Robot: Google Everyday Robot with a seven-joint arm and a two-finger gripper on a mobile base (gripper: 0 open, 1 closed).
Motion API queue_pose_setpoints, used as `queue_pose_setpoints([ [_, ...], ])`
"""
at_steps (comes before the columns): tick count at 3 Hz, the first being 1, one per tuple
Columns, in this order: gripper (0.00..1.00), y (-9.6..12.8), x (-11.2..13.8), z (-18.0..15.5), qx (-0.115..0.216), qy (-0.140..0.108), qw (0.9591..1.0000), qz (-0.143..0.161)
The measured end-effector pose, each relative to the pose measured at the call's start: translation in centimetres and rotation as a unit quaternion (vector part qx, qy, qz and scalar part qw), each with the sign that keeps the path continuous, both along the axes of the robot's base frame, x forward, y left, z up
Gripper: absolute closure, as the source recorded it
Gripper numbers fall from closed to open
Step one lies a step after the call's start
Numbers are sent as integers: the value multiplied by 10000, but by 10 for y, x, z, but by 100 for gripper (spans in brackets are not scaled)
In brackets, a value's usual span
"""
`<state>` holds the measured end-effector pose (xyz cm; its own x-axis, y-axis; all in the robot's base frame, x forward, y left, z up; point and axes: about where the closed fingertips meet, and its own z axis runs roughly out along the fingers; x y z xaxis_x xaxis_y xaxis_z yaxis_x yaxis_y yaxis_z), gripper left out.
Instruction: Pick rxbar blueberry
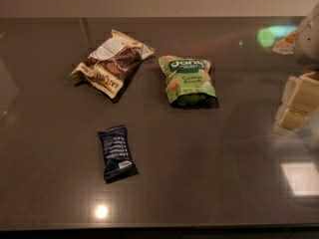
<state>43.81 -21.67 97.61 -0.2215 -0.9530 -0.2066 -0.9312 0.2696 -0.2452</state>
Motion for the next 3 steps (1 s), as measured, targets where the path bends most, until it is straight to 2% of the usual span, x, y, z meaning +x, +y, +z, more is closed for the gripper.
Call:
queue_pose_setpoints([
  [1, 0, 0, 0, 0, 0, -1, 10000, 0],
  [2, 0, 9, -1, 2, 149, 33, 9997, 199],
  [3, 0, 36, -6, 2, 386, 32, 9975, 584],
])
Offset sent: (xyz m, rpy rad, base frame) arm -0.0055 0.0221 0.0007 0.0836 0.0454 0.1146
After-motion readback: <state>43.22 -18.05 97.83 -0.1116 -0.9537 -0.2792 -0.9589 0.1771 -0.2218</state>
